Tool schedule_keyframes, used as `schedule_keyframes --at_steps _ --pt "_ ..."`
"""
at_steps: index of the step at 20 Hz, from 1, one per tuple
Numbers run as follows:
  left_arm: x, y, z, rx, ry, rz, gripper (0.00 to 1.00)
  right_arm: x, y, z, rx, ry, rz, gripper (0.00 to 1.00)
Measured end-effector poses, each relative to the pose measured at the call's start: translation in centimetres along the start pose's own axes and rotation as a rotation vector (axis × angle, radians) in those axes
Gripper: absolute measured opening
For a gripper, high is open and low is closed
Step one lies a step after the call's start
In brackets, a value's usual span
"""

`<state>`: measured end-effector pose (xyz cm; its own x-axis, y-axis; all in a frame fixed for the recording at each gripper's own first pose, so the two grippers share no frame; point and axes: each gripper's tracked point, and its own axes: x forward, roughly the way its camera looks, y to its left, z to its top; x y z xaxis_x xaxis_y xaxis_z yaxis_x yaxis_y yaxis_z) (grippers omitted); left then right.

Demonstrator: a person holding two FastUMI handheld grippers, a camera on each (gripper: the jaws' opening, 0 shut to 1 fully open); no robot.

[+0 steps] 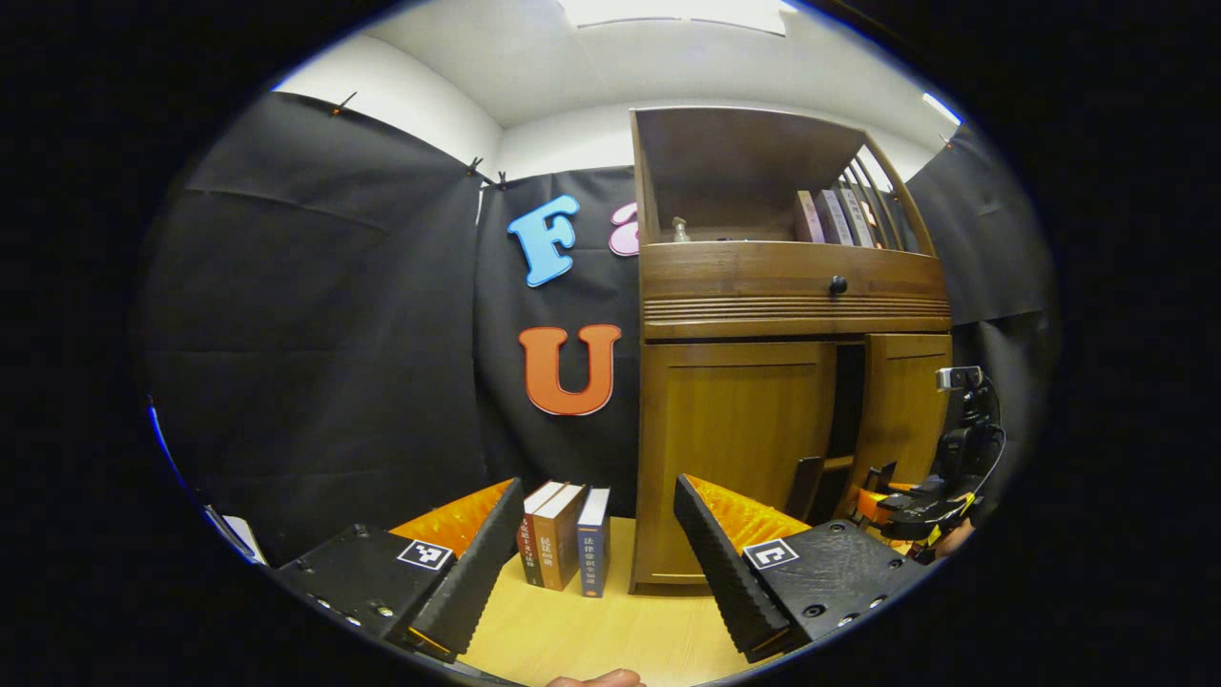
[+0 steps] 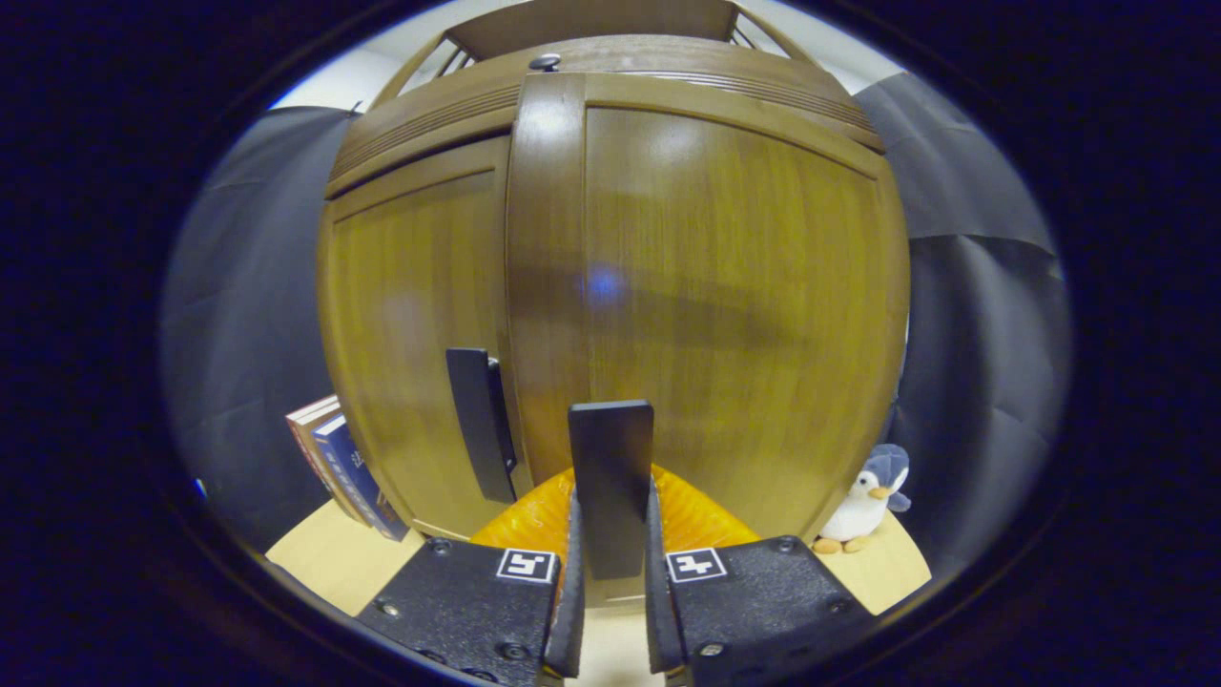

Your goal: Open the right door of the double-door shoe cabinet with the right hand, and open the left door with the left hand.

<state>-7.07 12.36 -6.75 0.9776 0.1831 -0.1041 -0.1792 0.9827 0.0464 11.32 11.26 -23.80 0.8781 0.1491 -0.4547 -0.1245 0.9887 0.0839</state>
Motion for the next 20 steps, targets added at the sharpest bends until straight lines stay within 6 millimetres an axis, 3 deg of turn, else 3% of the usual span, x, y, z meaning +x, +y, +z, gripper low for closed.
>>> schedule_keyframes --at_steps 10,13,20 --pt "2.4 -8.3 -1.4 -0.002 0.043 -0.206 0.95 0.2 -0.4 -0.3 0.031 0.004 -0.038 0.28" --pt "2.3 -11.1 -2.1 -0.045 0.073 -0.255 0.95 0.1 -0.2 0.6 0.031 0.007 -0.065 0.28" --pt "2.5 -15.2 -2.2 -0.017 0.065 -0.316 0.95 -0.2 -0.8 0.8 0.044 0.005 -0.096 0.24"
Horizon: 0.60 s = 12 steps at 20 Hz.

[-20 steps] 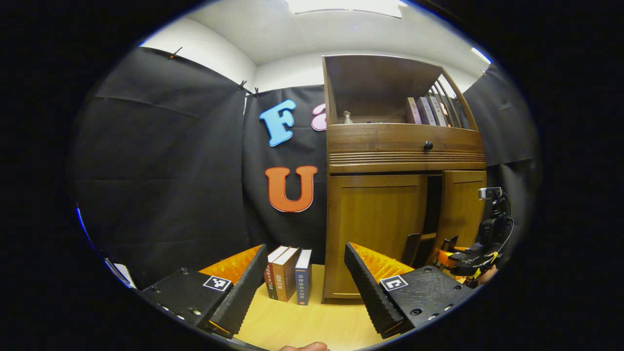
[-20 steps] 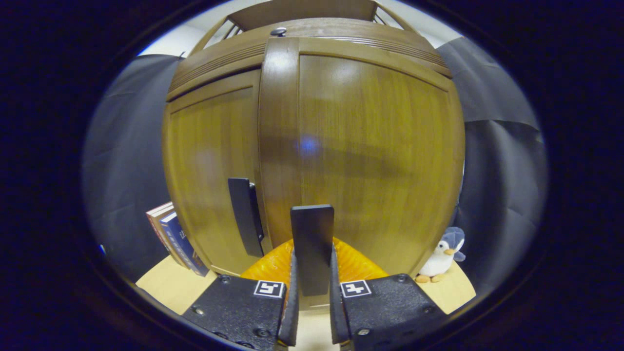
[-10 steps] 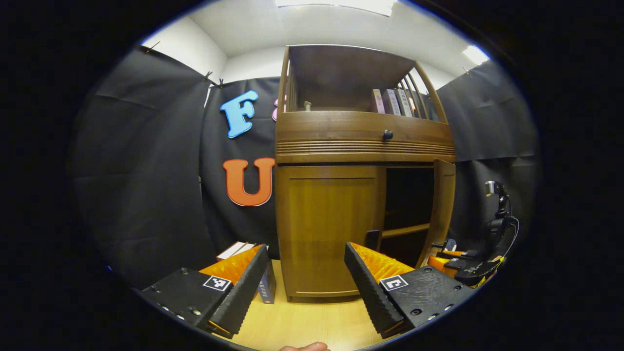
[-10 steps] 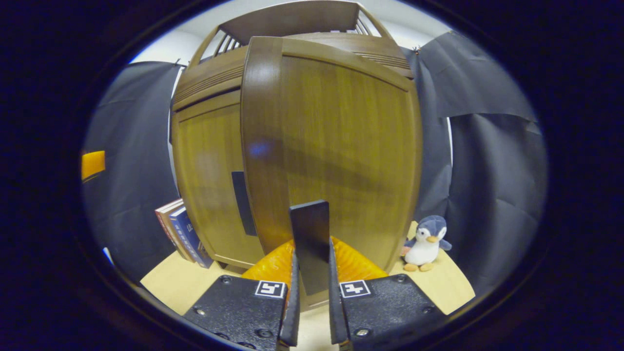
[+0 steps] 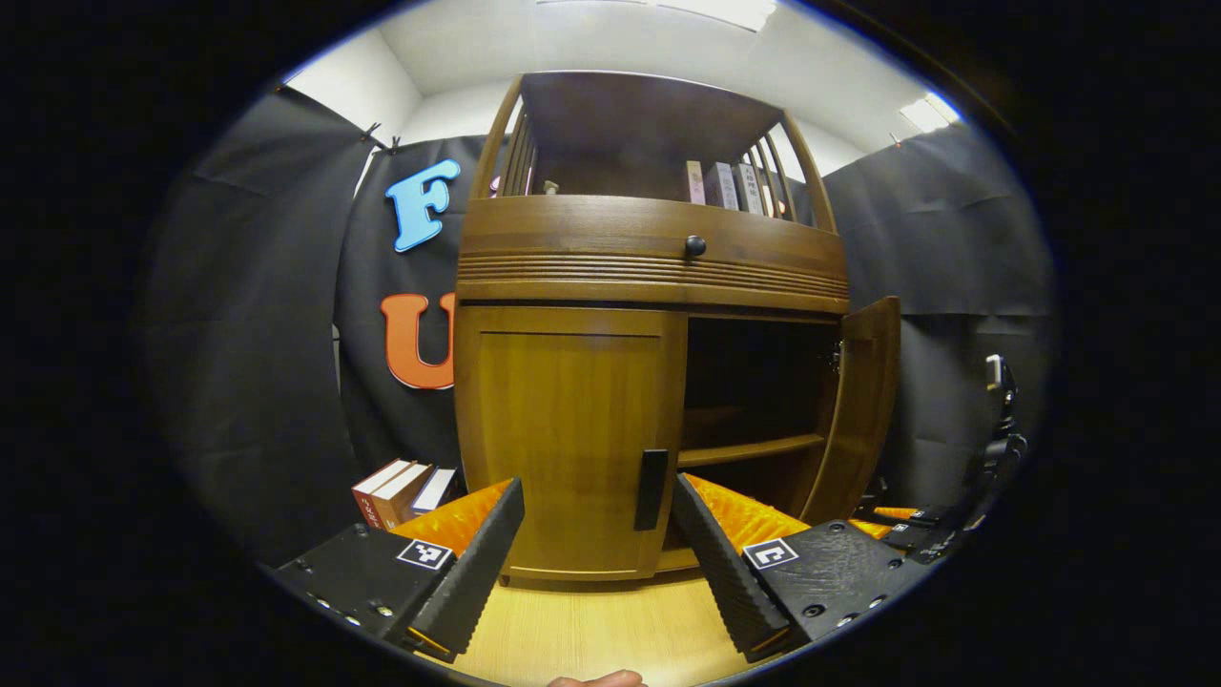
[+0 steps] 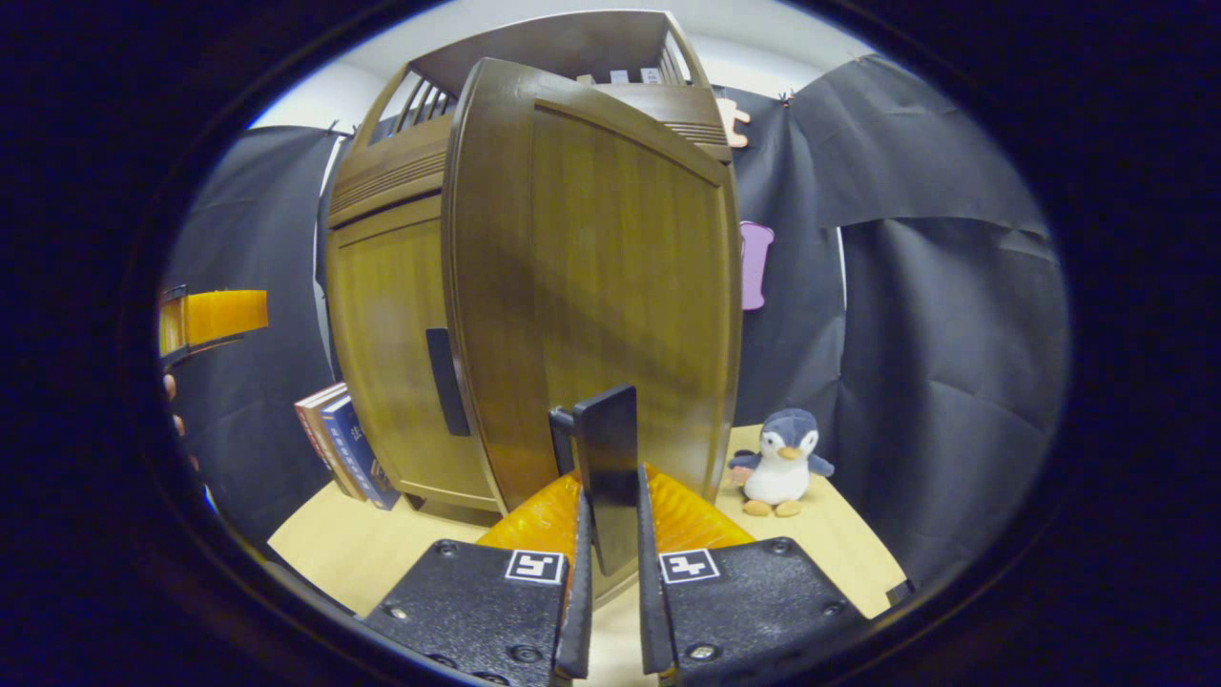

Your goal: Open the right door of the double-door shoe cabinet with the right hand, and open the left door with the left hand.

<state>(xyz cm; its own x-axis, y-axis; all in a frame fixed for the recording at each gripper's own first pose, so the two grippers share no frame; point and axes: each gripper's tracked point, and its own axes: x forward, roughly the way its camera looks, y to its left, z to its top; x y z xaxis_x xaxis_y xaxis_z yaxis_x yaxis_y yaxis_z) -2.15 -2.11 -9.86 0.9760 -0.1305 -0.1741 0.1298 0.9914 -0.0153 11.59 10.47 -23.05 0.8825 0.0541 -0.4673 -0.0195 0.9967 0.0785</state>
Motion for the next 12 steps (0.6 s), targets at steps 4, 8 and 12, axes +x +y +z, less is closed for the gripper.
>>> schedule_keyframes --at_steps 4,8,12 --pt "1.4 -1.9 -1.1 -0.024 0.035 -0.027 0.95 0.0 -0.6 0.4 -0.003 -0.024 -0.041 0.2" --pt "2.9 -4.2 -1.5 -0.05 0.056 -0.059 0.95 -1.0 -3.6 0.4 0.001 -0.038 -0.09 0.15" --pt "4.9 -5.9 -3.0 -0.019 0.082 -0.092 0.95 -1.7 -6.6 -0.6 0.052 -0.011 -0.169 0.08"
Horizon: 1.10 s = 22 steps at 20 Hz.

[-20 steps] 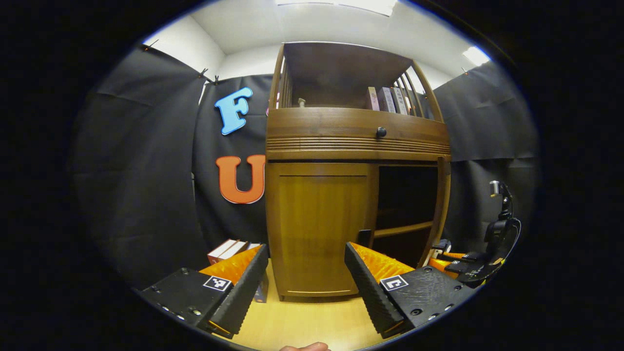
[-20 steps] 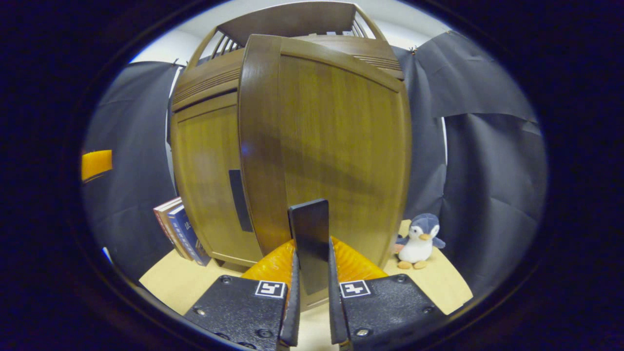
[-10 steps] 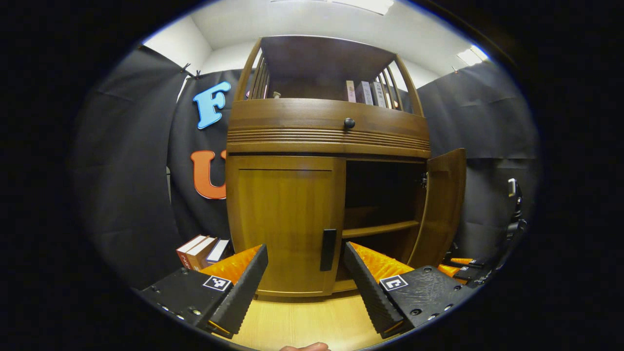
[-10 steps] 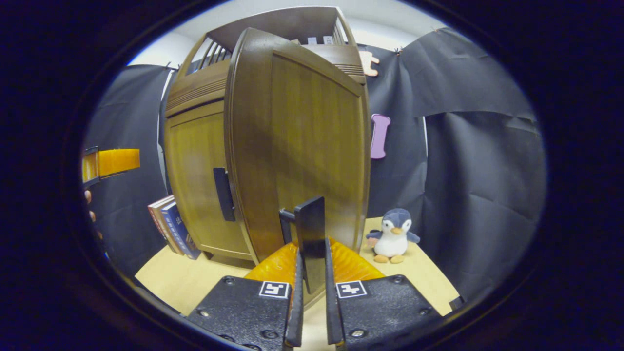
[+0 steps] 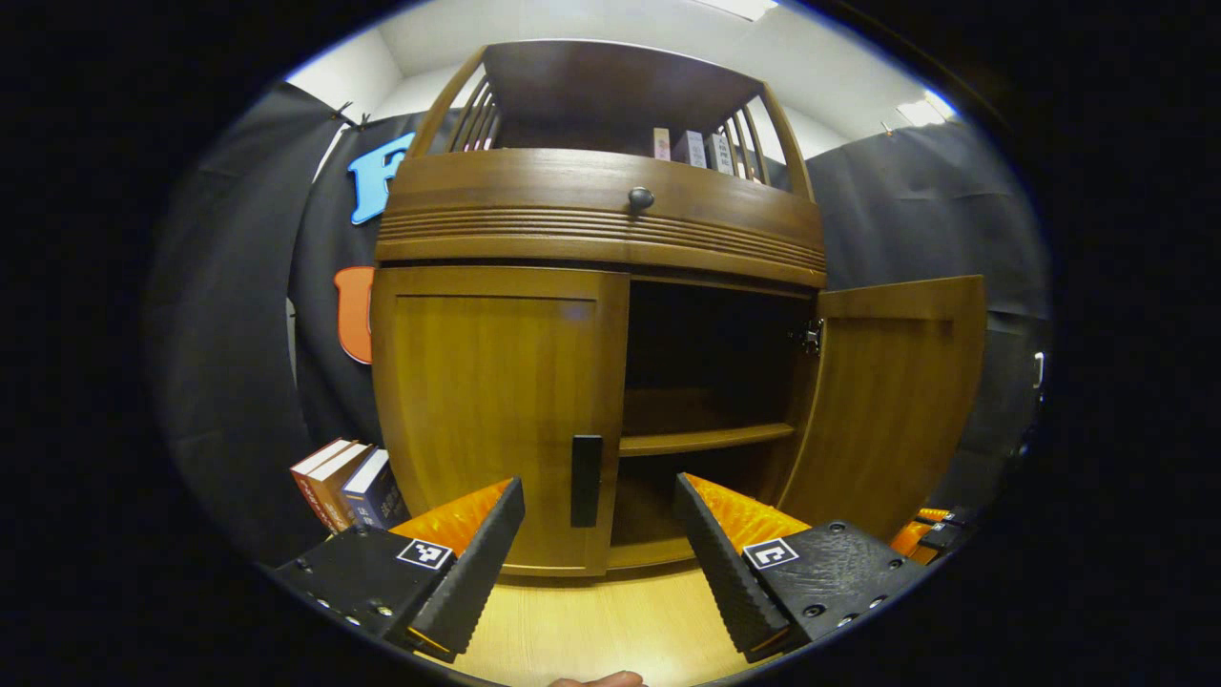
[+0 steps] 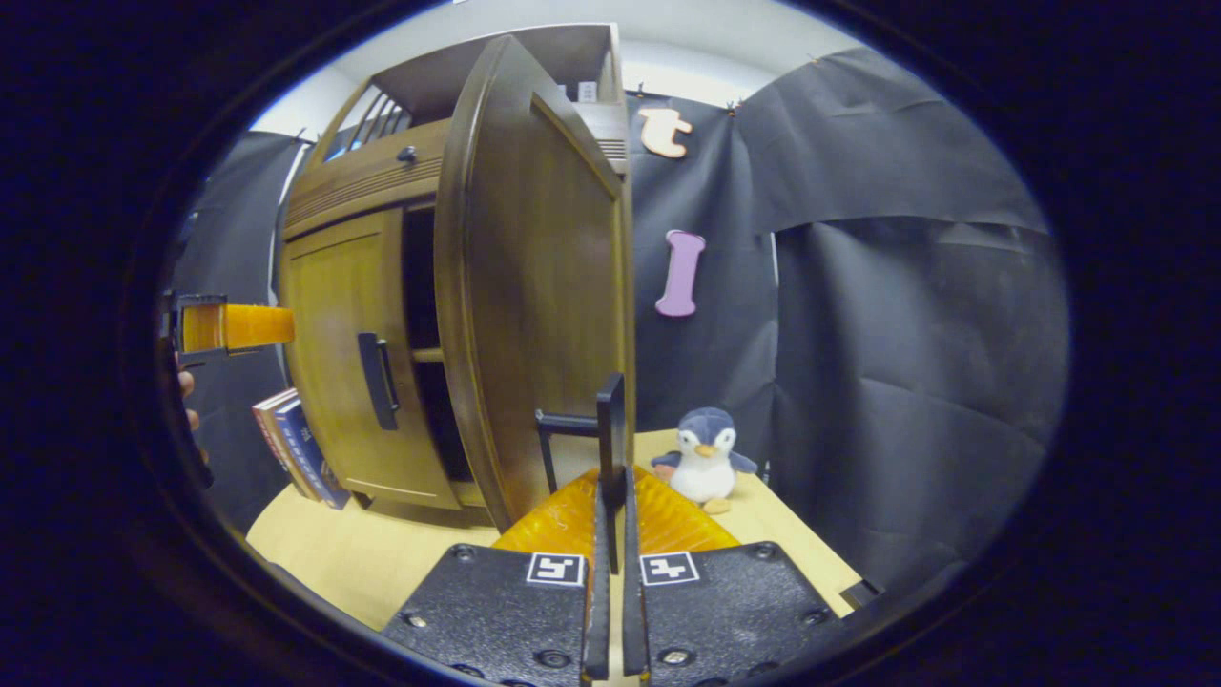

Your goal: Open the right door of the double-door shoe cabinet with the right hand, and open the left door with the left hand.

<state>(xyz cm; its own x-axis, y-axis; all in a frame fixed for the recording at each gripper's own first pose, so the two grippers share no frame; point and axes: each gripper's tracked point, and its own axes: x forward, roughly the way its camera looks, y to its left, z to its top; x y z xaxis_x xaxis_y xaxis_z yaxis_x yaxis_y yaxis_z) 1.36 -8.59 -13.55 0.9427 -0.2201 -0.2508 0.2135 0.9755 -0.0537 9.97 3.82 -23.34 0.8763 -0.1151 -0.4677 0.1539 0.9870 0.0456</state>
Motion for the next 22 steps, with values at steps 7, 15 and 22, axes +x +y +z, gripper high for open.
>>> schedule_keyframes --at_steps 7,15,22 --pt "4.3 -0.2 -2.3 -0.009 0.014 -0.005 0.95 -0.4 -3.3 -0.6 0.038 0.044 -0.037 0.01" --pt "10.5 2.7 -7.2 -0.052 0.121 0.08 0.95 -0.3 -5.8 -0.5 0.013 0.037 -0.048 0.04" --pt "13.9 4.0 -7.4 0.001 0.104 0.127 1.0 -0.4 -8.2 -0.3 0.01 0.039 -0.081 0.04"
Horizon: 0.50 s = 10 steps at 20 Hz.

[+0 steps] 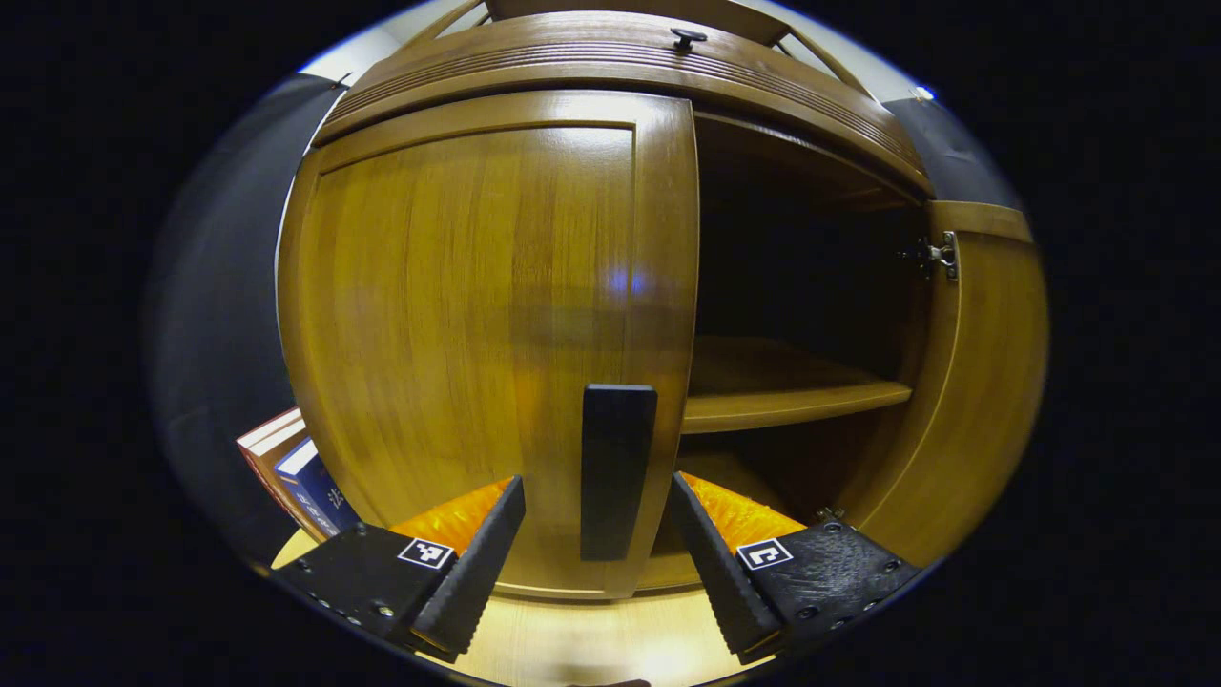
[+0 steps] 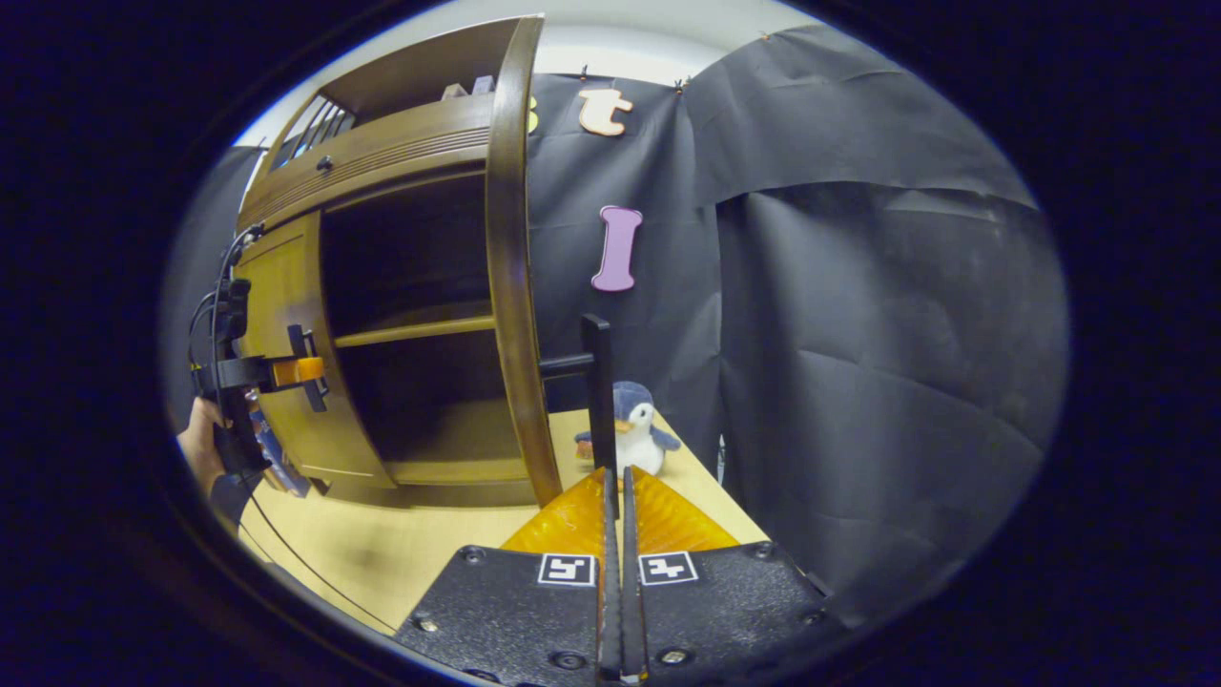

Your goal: Open the right door of the double-door shoe cabinet with the right hand, and open the left door with the left hand.

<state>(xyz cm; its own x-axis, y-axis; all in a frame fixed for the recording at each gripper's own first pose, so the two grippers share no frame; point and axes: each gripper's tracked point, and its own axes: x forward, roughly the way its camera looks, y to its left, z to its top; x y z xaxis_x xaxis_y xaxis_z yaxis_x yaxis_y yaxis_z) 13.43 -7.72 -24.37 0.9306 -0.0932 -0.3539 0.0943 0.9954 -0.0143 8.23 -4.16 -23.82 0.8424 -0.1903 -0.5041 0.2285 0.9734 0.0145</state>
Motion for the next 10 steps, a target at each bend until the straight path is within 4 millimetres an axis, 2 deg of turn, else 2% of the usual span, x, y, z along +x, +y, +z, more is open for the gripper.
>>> schedule_keyframes --at_steps 1,2,3,4,6,7,9,10 --pt "0.2 0.1 0.0 0.005 -0.004 0.008 0.8 -0.1 0.1 0.0 -0.001 -0.001 0.004 0.0" --pt "0.6 0.3 0.2 0.006 -0.01 0.015 1.0 -0.1 0.1 0.1 -0.002 -0.004 0.004 0.04" --pt "0.9 0.5 0.2 0.005 -0.012 0.02 0.8 -0.1 0.1 0.2 -0.002 -0.006 -0.002 0.04" --pt "1.1 0.6 0.2 0.005 -0.015 0.024 0.86 -0.1 -0.1 0.3 -0.002 -0.006 -0.006 0.04" --pt "1.1 0.7 0.3 0.001 -0.019 0.023 0.84 -0.3 0.0 0.4 0.001 -0.006 -0.007 0.04" --pt "1.3 0.6 0.3 -0.003 -0.021 0.011 0.89 -0.5 0.0 0.5 0.002 -0.01 -0.008 0.04" --pt "1.4 0.2 0.5 0.012 -0.027 -0.003 0.64 -0.8 -0.1 0.8 0.008 -0.02 -0.01 0.0" --pt "1.4 0.0 0.5 0.023 -0.031 -0.013 0.71 -0.9 -0.1 0.9 0.011 -0.022 -0.009 0.04"
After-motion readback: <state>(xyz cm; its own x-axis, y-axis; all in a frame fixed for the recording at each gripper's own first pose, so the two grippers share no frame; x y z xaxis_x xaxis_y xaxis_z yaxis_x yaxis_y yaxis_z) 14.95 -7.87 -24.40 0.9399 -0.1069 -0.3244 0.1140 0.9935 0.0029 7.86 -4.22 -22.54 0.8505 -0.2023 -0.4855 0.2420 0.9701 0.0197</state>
